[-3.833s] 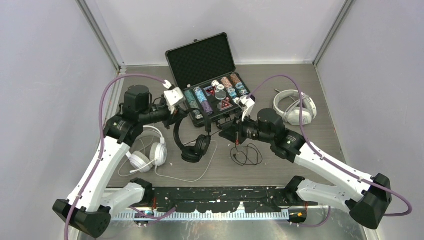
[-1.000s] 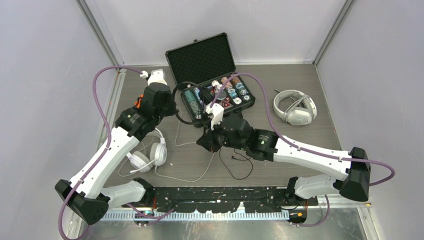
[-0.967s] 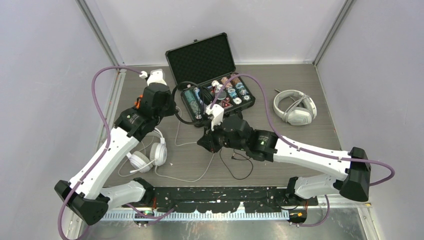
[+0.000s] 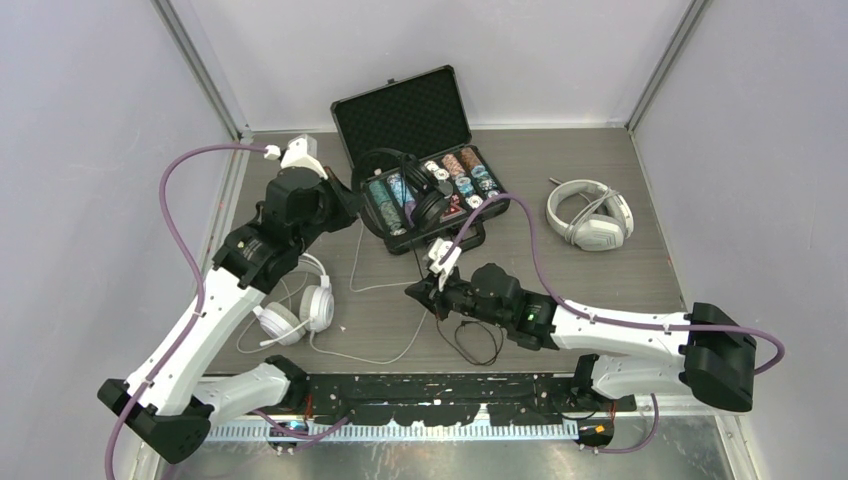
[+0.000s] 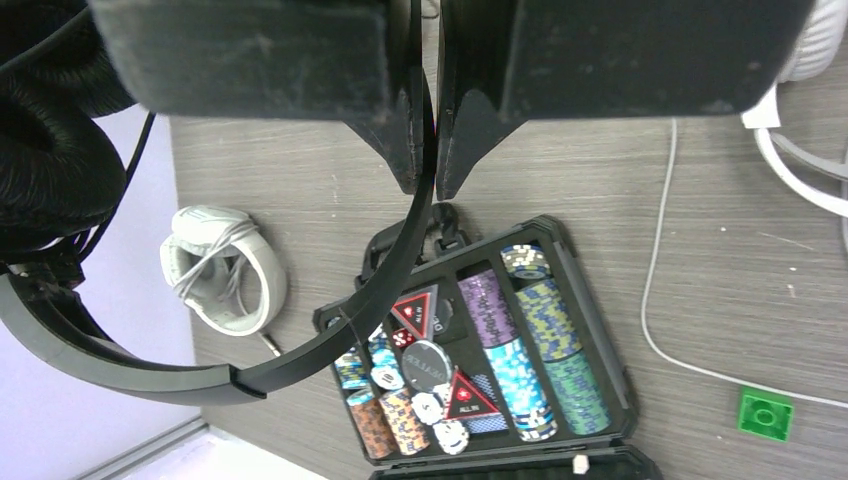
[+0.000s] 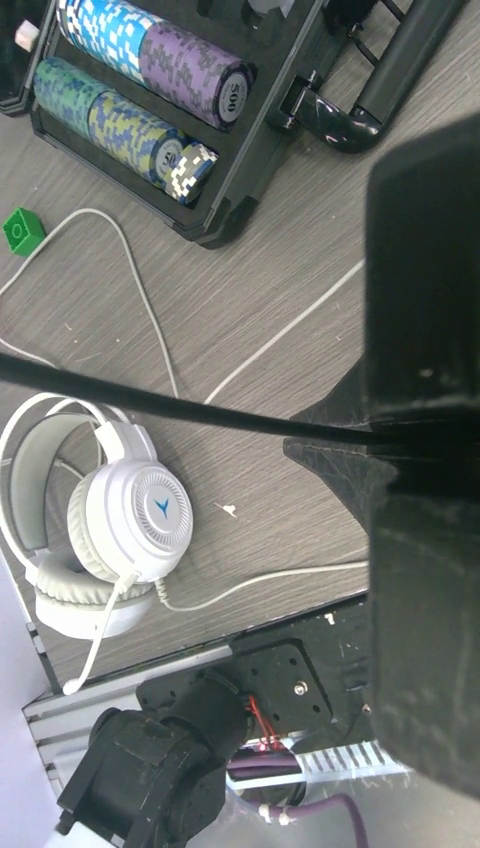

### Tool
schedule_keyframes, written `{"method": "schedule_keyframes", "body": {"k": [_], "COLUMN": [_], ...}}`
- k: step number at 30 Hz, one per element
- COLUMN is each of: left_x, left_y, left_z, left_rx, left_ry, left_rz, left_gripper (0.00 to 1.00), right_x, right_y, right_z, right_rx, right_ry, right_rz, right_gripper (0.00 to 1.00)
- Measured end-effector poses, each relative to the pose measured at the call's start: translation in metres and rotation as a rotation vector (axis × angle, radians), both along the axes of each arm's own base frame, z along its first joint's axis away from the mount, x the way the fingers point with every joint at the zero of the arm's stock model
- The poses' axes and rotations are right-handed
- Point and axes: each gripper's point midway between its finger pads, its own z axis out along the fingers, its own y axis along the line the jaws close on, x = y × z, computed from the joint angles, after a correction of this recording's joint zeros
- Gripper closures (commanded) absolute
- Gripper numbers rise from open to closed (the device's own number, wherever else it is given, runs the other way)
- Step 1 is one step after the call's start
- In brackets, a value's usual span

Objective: Wrap the headphones
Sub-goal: Wrap the headphones cable around the headphones.

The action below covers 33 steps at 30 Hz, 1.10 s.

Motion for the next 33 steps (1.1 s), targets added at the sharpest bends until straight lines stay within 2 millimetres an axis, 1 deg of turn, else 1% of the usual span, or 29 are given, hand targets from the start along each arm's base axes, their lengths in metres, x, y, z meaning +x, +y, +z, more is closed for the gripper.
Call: {"method": "schedule_keyframes", "body": {"k": [5, 12, 13, 16, 18, 21, 25, 29, 31, 33], "left_x": [-0.004, -0.006, -0.006, -0.006, -0.007, -0.006, -0.009, -0.01, -0.01, -0.011], "left_y": [-0.006, -0.013, -0.013, -0.014, -0.015, -0.016, -0.016, -0.016, -0.016, -0.015], "left_z": [0.008, 0.013, 0.013, 0.014, 0.014, 0.019, 0.023, 0.024, 0.024, 0.026], "left_rx": [-0.054, -0.094, -0.097, -0.099, -0.101, -0.117, -0.127, -0.131, -0.13, -0.13], "left_ry": [-0.008, -0.008, -0.01, -0.01, -0.01, -0.024, -0.033, -0.034, -0.034, -0.035], "left_rz": [-0.022, -0.047, -0.05, -0.057, -0.063, -0.066, -0.073, -0.077, -0.077, -0.077], "left_gripper": [1.0, 1.0, 1.0, 1.0, 1.0, 1.0, 1.0, 1.0, 1.0, 1.0], "right_x": [0.001, 0.006, 0.007, 0.008, 0.008, 0.006, 0.006, 0.008, 0.008, 0.009], "right_y": [-0.001, -0.002, -0.003, -0.005, -0.006, -0.006, -0.003, 0.001, 0.003, 0.004], "right_z": [-0.004, -0.007, -0.009, -0.011, -0.013, -0.02, -0.032, -0.046, -0.051, -0.056], "right_rx": [0.01, 0.018, 0.018, 0.017, 0.014, -0.009, -0.048, -0.075, -0.078, -0.077], "right_ry": [-0.029, -0.045, -0.046, -0.048, -0.052, -0.063, -0.076, -0.087, -0.09, -0.091], "right_rz": [0.0, -0.024, -0.029, -0.039, -0.039, -0.023, -0.001, 0.012, 0.014, 0.013], "right_gripper": [1.0, 1.0, 0.98, 0.88, 0.84, 0.82, 0.81, 0.83, 0.86, 0.91]}}
